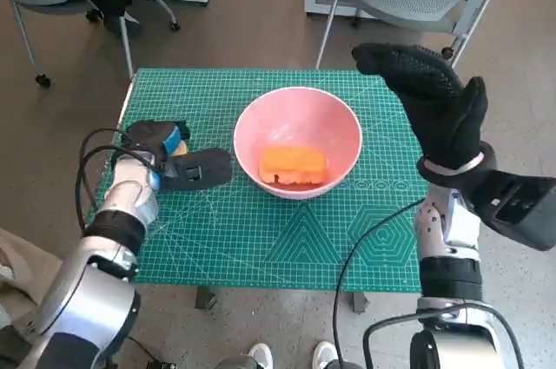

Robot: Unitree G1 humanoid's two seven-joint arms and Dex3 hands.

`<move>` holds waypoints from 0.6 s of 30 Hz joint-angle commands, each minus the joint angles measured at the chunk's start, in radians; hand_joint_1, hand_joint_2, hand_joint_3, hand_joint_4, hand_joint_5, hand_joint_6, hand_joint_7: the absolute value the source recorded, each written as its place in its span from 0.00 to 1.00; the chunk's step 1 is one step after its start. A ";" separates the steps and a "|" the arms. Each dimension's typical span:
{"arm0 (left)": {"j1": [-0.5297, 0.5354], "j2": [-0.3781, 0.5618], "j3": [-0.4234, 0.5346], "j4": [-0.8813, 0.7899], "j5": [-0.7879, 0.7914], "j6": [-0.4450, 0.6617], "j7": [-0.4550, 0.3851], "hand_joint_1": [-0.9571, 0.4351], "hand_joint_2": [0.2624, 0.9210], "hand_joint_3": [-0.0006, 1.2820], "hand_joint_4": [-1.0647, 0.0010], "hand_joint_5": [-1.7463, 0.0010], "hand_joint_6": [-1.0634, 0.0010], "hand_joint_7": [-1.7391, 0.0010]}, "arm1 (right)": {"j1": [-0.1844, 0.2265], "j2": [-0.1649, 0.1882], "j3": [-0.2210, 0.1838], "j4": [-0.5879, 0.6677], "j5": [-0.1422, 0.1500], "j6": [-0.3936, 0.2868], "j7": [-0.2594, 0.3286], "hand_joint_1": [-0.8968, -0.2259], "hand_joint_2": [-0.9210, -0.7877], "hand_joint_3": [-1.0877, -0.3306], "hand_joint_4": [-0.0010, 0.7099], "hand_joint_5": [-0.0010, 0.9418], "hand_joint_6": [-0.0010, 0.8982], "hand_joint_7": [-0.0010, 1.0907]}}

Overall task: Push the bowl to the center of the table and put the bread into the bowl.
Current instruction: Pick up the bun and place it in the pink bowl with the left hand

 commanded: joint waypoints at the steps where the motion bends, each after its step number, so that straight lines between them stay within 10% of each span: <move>1: 0.012 0.021 0.012 -0.008 -0.015 -0.010 -0.010 0.69 0.68 0.44 0.59 0.05 0.38 0.38 | 0.016 0.007 0.006 0.008 -0.015 0.008 -0.005 0.28 0.00 0.37 0.05 0.00 0.00 0.23; 15: 0.004 0.060 0.025 -0.070 -0.025 -0.043 -0.010 0.69 0.42 0.69 0.59 0.04 0.44 0.24 | 0.009 0.015 0.009 0.015 -0.023 0.001 -0.009 0.28 0.00 0.37 0.04 0.00 0.00 0.23; 18: 0.006 0.076 0.032 -0.101 -0.029 -0.053 -0.005 0.69 0.50 0.59 0.54 0.08 0.40 0.31 | 0.007 0.016 0.008 0.020 -0.022 -0.001 -0.007 0.28 0.00 0.37 0.04 0.00 0.00 0.23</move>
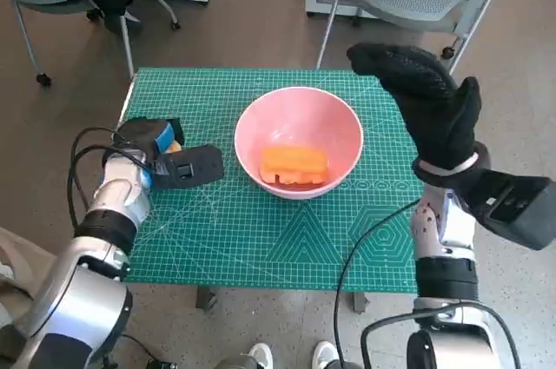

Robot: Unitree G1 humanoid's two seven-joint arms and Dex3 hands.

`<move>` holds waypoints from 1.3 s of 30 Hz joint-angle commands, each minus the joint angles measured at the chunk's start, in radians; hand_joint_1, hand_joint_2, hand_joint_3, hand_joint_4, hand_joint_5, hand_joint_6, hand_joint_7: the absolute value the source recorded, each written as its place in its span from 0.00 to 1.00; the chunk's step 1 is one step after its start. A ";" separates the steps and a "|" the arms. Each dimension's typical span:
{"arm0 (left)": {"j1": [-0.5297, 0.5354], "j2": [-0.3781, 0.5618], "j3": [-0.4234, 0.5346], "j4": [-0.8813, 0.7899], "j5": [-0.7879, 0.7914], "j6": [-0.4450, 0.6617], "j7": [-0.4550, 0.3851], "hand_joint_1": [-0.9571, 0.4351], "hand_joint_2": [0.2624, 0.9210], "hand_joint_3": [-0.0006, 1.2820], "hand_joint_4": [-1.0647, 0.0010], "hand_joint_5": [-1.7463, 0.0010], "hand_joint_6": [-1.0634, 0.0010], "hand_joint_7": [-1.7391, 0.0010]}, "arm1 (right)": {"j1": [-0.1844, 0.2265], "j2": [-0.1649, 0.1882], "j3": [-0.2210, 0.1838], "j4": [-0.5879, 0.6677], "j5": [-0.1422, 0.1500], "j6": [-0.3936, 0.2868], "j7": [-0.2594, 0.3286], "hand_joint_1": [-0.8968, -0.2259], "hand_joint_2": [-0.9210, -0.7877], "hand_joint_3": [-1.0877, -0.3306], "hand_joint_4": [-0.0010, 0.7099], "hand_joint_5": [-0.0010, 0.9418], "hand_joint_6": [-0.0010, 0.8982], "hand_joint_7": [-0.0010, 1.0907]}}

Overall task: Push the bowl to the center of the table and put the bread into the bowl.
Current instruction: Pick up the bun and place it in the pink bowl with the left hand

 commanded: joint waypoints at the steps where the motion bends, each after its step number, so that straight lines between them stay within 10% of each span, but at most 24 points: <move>1: 0.003 0.041 0.016 -0.063 -0.007 -0.015 0.006 0.69 0.53 0.55 0.53 0.09 0.39 0.33 | 0.007 0.002 0.003 0.019 -0.013 0.000 0.001 0.28 0.00 0.37 0.04 0.00 0.00 0.23; 7: 0.015 0.076 0.052 -0.174 -0.020 -0.002 0.007 0.69 0.78 0.28 0.43 0.17 0.35 0.44 | 0.002 0.005 0.003 0.025 -0.011 -0.001 0.003 0.28 0.00 0.36 0.04 0.00 0.00 0.23; 12: 0.026 0.096 0.091 -0.294 -0.030 0.043 -0.021 0.69 0.58 0.50 0.45 0.12 0.42 0.36 | 0.000 0.007 0.004 0.027 -0.008 -0.001 0.007 0.28 0.00 0.36 0.04 0.00 0.00 0.23; 19: 0.131 0.150 0.180 -0.676 -0.040 0.123 -0.097 0.69 0.88 0.14 0.32 0.31 0.35 0.40 | 0.003 0.012 0.005 0.021 -0.002 -0.002 0.013 0.28 0.00 0.36 0.04 0.00 0.00 0.23; 39: 0.263 0.075 0.267 -1.243 -0.003 0.171 -0.124 0.69 0.94 0.03 0.23 0.43 0.32 0.37 | -0.016 0.015 -0.001 0.048 0.012 -0.004 0.031 0.28 0.00 0.36 0.04 0.00 0.00 0.22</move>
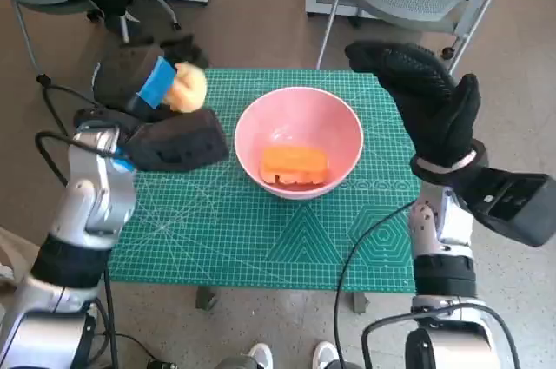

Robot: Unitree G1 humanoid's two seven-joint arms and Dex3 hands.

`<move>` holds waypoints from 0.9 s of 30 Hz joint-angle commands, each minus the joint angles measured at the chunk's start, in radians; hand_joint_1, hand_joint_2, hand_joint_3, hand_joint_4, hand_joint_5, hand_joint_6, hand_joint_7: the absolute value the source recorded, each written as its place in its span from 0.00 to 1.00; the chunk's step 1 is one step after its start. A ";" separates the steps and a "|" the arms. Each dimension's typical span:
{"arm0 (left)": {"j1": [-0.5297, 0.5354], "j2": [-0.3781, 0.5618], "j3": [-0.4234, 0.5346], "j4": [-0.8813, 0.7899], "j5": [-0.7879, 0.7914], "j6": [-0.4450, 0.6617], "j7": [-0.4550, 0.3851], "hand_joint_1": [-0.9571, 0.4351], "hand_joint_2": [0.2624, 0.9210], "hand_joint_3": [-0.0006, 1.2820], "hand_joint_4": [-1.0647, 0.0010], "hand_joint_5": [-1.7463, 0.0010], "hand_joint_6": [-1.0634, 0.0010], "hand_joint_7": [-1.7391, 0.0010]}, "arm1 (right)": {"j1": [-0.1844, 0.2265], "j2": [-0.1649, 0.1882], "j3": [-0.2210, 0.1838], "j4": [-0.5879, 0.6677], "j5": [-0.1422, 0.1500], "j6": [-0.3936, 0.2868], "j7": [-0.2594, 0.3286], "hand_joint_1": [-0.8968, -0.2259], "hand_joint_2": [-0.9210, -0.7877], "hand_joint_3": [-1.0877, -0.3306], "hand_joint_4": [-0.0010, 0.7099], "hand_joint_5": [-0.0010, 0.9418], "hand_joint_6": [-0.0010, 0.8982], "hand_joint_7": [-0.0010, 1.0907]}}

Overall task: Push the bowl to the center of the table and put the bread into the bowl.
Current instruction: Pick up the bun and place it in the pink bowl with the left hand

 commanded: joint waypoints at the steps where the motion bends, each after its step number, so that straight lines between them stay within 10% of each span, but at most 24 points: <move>1: 0.021 -0.038 0.005 -0.089 0.008 -0.020 0.001 0.69 0.94 0.03 0.23 0.43 0.32 0.37 | -0.001 0.010 -0.001 0.027 0.001 -0.001 0.018 0.28 0.00 0.36 0.04 0.00 0.00 0.22; 27: -0.046 -0.287 -0.076 0.198 -0.012 -0.306 0.174 0.69 1.00 0.03 0.33 0.34 0.37 0.36 | -0.005 0.009 -0.019 0.045 0.005 -0.020 0.036 0.28 0.00 0.36 0.04 0.00 0.00 0.23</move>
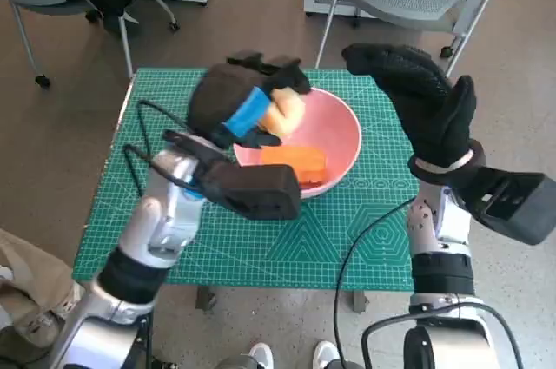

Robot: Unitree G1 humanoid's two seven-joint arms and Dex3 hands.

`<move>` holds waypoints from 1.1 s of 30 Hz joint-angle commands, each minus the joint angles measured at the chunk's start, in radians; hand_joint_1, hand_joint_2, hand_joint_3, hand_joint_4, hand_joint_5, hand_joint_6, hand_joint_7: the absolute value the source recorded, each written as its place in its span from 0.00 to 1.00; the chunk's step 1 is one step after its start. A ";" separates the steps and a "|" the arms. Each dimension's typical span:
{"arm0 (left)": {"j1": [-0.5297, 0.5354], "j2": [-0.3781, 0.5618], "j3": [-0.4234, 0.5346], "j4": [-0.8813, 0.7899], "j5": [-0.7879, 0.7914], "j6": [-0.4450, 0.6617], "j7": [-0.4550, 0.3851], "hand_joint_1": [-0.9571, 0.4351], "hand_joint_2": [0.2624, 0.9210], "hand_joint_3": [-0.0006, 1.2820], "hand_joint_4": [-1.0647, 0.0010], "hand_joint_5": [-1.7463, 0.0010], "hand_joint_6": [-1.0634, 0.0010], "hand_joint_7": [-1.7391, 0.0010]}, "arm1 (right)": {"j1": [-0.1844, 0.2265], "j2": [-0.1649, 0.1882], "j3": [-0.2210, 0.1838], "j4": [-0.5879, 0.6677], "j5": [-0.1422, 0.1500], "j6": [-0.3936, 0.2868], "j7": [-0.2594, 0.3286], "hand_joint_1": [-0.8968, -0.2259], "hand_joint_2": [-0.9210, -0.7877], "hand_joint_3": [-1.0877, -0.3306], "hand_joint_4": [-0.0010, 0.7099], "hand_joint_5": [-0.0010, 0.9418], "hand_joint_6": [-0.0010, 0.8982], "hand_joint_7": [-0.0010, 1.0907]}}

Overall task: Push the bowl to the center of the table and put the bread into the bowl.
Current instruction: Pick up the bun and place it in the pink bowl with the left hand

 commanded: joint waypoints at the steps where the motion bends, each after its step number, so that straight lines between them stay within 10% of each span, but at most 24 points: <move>1: -0.039 -0.026 0.006 0.074 -0.008 -0.073 0.079 0.69 1.00 0.03 0.34 0.33 0.37 0.37 | 0.004 0.001 -0.006 0.014 0.002 -0.002 0.009 0.28 0.00 0.37 0.04 0.00 0.00 0.23; 12: -0.057 -0.042 0.003 0.181 -0.025 -0.129 0.073 0.69 1.00 0.06 0.39 0.27 0.39 0.37 | 0.013 -0.002 -0.009 0.002 -0.005 0.000 0.000 0.28 0.00 0.37 0.04 0.00 0.00 0.24; 14: -0.054 -0.037 -0.002 0.177 -0.027 -0.110 0.033 0.54 1.00 0.15 0.55 0.45 0.50 0.25 | 0.013 -0.002 -0.009 0.001 -0.007 0.001 -0.002 0.28 0.00 0.37 0.04 0.00 0.00 0.24; 20: -0.042 -0.011 -0.021 0.144 0.007 -0.072 -0.045 0.55 0.87 0.04 0.83 0.92 0.71 0.82 | 0.014 -0.004 -0.009 -0.001 -0.011 0.003 -0.006 0.28 0.00 0.37 0.04 0.00 0.00 0.24; 33: -0.038 0.016 0.001 0.166 -0.020 -0.115 -0.056 0.31 0.92 0.02 1.00 1.00 0.82 0.96 | 0.015 -0.003 -0.003 -0.007 -0.020 0.004 -0.019 0.28 0.00 0.37 0.05 0.00 0.00 0.24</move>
